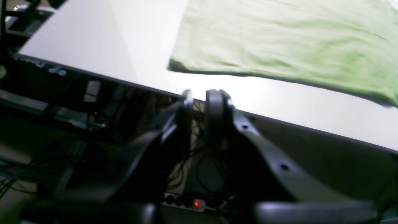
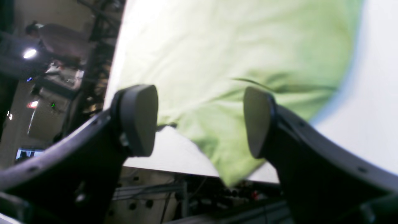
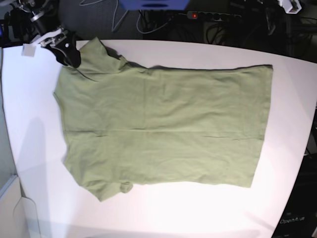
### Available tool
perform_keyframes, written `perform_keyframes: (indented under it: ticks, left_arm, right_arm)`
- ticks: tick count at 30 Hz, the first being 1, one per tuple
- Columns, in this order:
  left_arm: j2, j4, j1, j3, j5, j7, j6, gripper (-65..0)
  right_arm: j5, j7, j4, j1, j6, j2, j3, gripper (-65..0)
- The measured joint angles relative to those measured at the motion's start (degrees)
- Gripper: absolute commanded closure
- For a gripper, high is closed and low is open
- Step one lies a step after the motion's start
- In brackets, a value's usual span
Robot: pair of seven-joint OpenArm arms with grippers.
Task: Fold the T-shirt properly
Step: 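Move the right gripper down to the shirt's shoulder corner and grasp it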
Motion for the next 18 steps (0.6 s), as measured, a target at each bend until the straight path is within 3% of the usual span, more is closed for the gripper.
perform_keyframes:
  ticks: [6, 18]
  left_arm:
    - [2.69, 0.48, -0.26, -2.60, 0.42, 0.31, -0.42, -7.6]
    - [2.64, 0.46, -0.66, -2.67, 0.37, 0.35, -0.09, -7.6]
  right_arm:
    - [0.26, -0.31, -4.85, 0.61, 0.00, -0.15, 0.00, -42.2]
    - [0.44, 0.39, -8.83, 0.63, 0.02, -1.86, -1.53, -42.2]
